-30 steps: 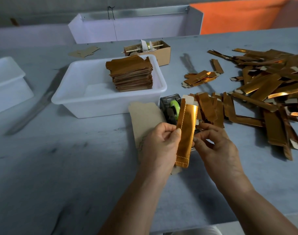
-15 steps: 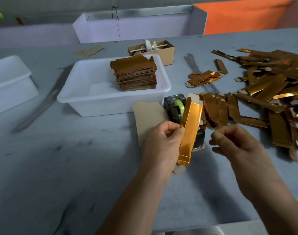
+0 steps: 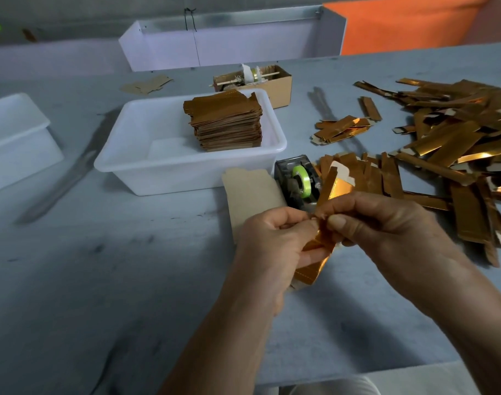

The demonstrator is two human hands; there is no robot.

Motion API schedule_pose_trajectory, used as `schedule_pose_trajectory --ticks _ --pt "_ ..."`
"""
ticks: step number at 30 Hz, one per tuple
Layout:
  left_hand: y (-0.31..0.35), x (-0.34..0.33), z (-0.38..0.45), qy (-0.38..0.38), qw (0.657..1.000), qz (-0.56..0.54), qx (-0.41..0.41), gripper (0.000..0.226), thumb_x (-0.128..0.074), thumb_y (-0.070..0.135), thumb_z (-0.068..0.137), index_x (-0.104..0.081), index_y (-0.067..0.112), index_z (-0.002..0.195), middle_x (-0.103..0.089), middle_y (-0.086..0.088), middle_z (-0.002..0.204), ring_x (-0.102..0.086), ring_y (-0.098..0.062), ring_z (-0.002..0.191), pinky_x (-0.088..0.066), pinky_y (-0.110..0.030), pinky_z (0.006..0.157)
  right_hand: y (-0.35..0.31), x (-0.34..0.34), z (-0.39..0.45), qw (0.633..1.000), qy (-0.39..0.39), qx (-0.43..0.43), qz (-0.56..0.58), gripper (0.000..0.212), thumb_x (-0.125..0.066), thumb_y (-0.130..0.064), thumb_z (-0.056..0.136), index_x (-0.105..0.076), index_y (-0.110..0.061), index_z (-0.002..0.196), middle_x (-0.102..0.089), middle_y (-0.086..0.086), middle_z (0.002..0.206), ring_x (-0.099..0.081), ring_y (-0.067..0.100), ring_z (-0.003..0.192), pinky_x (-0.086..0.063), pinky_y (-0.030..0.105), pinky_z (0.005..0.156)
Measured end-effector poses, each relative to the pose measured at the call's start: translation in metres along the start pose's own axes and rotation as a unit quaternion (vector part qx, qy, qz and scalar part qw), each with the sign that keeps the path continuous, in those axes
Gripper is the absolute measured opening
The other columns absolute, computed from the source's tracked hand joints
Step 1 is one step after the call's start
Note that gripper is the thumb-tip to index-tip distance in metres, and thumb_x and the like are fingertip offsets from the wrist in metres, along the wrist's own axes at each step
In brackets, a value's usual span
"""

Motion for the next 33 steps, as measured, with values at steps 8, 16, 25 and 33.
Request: schedule_pose_trajectory --ticks 8,16,25,33 --pt "0.000 -0.002 -0.003 -0.033 0.999 0.006 0.006 0.013 -0.058 0.009 0.093 -0.069 0.005 0.099 -0.073 -0.012 0.097 -0.073 -0.020 0.083 -0.059 -0.035 0.080 0.003 0.000 0.004 0.996 0.058 -0.013 -0.069 0.033 -0.067 -0.022 0.079 -0.040 -0.040 0.088 -0.063 -0.007 0.076 -0.063 0.000 0.072 -0.048 0.013 0.056" --pt "0.001 0.000 -0.004 -0.027 0.999 0.031 -0.025 0.016 -0.062 0.020 0.091 -0.069 0.005 0.091 -0.074 -0.011 0.092 -0.074 -0.022 0.084 -0.060 -0.036 0.078 0.001 -0.002 0.004 0.994 0.063 -0.017 -0.088 0.030 -0.068 -0.025 0.079 -0.041 -0.038 0.086 -0.062 -0.011 0.079 -0.060 -0.002 0.074 -0.047 0.008 0.054" --pt "0.007 -0.003 -0.015 0.101 0.976 0.093 -0.170 0.019 -0.064 0.014 0.091 -0.071 0.017 0.073 -0.071 -0.002 0.067 -0.071 -0.018 0.064 -0.060 -0.030 0.062 -0.007 0.003 0.001 0.985 0.067 -0.023 -0.159 0.030 -0.069 -0.028 0.078 -0.042 -0.034 0.088 -0.058 -0.015 0.074 -0.055 -0.007 0.067 -0.042 0.002 0.051" --pt "0.021 -0.004 -0.033 0.175 0.918 0.179 -0.308 0.010 -0.064 0.020 0.087 -0.071 0.015 0.081 -0.070 0.002 0.072 -0.068 -0.013 0.066 -0.057 -0.034 0.060 -0.012 0.005 0.003 0.955 0.081 -0.024 -0.284 0.043 -0.052 -0.061 0.062 -0.036 -0.031 0.088 -0.043 -0.017 0.063 -0.044 -0.003 0.055 -0.035 0.012 0.046"
Point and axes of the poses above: each hand's wrist, its own z-axis towards the middle knuckle, its own x-axis out of the back of the hand, y = z × x, the point moved 6 cm from there along z, towards the middle knuckle
